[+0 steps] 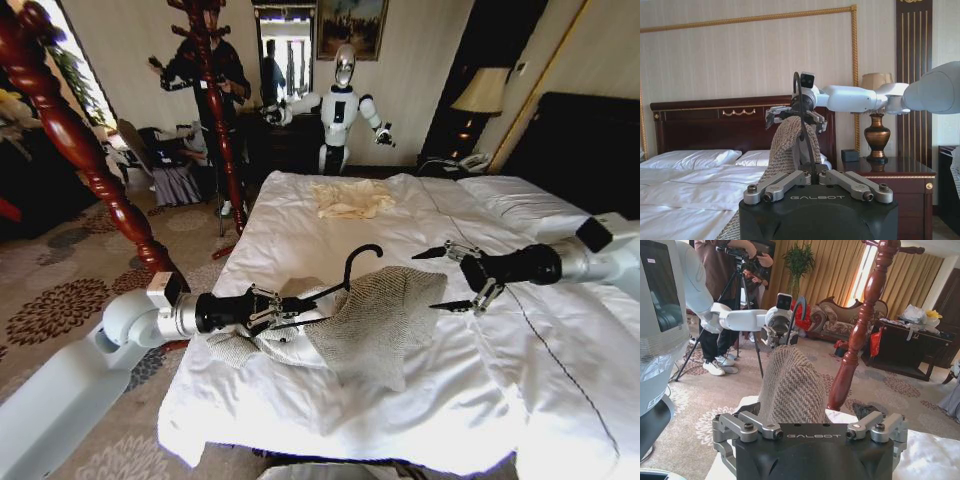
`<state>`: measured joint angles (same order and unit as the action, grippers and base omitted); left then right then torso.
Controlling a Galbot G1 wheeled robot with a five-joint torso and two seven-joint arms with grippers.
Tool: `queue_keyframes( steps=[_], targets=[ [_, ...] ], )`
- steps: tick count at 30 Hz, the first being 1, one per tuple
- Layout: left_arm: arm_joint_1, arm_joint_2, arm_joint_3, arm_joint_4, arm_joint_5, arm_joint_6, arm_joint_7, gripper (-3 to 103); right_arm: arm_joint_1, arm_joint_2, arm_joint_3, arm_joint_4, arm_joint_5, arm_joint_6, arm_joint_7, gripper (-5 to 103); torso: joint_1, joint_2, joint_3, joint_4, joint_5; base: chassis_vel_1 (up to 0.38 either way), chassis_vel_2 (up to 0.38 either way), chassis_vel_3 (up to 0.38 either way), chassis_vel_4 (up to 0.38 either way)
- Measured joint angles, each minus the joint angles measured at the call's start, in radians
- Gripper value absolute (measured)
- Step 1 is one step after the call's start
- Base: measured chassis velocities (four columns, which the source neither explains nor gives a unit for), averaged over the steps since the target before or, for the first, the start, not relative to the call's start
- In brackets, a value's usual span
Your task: Pick up the clothes from the bed and hang them on the clothes hanger.
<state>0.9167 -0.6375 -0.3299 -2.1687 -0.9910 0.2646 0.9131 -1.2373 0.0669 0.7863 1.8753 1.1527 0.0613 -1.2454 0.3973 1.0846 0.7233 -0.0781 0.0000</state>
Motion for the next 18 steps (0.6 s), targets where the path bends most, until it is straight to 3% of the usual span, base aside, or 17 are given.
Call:
queue_keyframes(
  steps=[8,10,12,16,18],
  targets=[
    [-0.023,-0.016,0.037,0.019,0.006,0.000,0.000,2,-0.030,0.005,0.000,0.030,-0.040,0.000,0.045,102,0.000,0.000,0.000,0.0000,0.0001,0.000,0.000,0.000,0.000],
    [-0.027,-0.020,0.046,0.023,0.008,0.000,0.000,2,-0.034,0.010,0.000,0.024,-0.055,-0.001,0.043,93,0.000,0.000,0.000,0.0000,0.0001,0.000,0.000,0.000,0.000],
    [-0.030,-0.022,0.049,0.024,0.008,0.000,0.000,2,-0.034,0.012,0.000,0.020,-0.060,-0.001,0.041,93,0.000,0.000,0.000,-0.0001,0.0002,0.000,0.000,0.000,0.000],
    [-0.041,-0.024,0.061,0.025,0.009,0.000,0.000,2,-0.030,0.015,0.000,0.010,-0.074,-0.004,0.027,71,0.000,0.000,0.000,0.0000,0.0002,0.000,0.000,0.000,0.000],
    [-0.043,-0.024,0.061,0.022,0.009,0.000,0.000,2,-0.029,0.015,0.000,0.009,-0.073,-0.004,0.020,65,0.000,0.000,0.000,0.0000,0.0002,0.000,0.000,0.000,0.000]
  ],
)
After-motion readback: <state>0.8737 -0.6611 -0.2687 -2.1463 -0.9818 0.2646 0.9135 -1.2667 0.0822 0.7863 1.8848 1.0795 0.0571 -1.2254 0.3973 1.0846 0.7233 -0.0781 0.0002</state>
